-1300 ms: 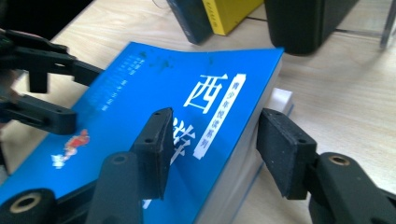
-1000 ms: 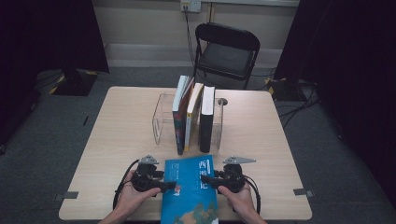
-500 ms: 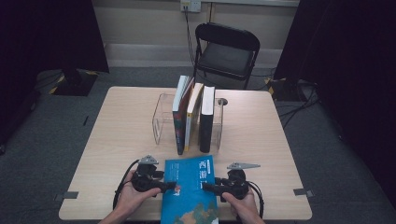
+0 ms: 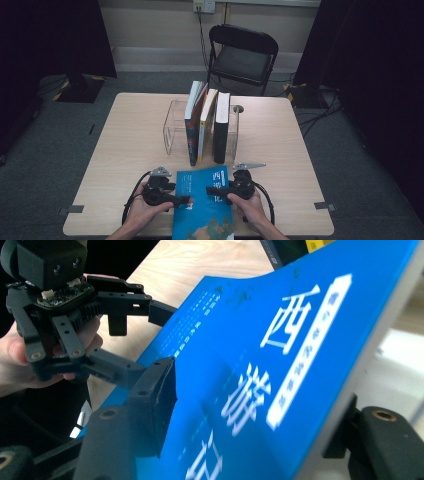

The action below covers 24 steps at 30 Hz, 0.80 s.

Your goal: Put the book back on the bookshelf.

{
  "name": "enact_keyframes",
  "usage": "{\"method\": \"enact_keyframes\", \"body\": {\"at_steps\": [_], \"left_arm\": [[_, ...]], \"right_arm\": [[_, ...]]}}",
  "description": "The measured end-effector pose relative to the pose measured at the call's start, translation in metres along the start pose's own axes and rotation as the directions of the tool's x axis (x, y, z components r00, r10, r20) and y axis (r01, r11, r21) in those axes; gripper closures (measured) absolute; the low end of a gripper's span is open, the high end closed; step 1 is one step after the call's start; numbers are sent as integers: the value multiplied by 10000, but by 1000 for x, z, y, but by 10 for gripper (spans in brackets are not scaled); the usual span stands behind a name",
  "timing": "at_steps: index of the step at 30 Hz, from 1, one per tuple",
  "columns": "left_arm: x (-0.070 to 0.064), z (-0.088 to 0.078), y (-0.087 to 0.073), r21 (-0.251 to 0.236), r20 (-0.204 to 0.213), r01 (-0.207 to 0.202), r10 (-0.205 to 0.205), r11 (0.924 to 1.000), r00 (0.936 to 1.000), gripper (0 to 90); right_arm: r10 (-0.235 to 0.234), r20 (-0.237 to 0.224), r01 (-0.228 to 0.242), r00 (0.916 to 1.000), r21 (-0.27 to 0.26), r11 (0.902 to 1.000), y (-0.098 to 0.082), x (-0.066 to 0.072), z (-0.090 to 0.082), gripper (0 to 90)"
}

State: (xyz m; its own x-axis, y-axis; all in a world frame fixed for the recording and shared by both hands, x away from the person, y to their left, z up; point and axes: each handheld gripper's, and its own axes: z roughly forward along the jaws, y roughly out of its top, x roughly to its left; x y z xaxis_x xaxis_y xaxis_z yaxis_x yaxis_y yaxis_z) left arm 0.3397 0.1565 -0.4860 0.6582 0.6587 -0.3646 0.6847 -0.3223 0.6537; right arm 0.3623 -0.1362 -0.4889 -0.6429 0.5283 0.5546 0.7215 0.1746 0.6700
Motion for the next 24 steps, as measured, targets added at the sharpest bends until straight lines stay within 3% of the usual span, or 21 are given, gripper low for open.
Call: {"method": "enact_keyframes", "body": {"at_steps": [5,11,12,14,17,21,24], "left_arm": [[1,1,0,-4,46,34,-34,10000,10000,154],[3,2,1,-55,88,183,-183,9998,9998,149],[3,2,1,-92,81,144,-144,9999,9999,150],[4,2,0,-131,105,122,-121,9998,9999,151],[4,2,0,-177,131,136,-134,9998,9998,146],[4,3,0,-165,129,90,-88,9998,9999,142],[4,2,0,-144,110,137,-136,9998,9998,141]], "right_arm": [[158,-266,-154,9995,151,9998,5,-1,8,386],[168,-235,-165,9996,146,9998,6,-5,11,520],[273,-372,-261,9989,309,9992,5,-5,11,583],[136,-446,-119,9989,389,9992,4,-4,10,605],[192,-564,-170,9982,395,9991,5,-5,10,623],[214,-655,-187,9976,408,9990,7,-3,18,578],[309,-791,-272,9964,466,9985,9,-6,21,643]]}}
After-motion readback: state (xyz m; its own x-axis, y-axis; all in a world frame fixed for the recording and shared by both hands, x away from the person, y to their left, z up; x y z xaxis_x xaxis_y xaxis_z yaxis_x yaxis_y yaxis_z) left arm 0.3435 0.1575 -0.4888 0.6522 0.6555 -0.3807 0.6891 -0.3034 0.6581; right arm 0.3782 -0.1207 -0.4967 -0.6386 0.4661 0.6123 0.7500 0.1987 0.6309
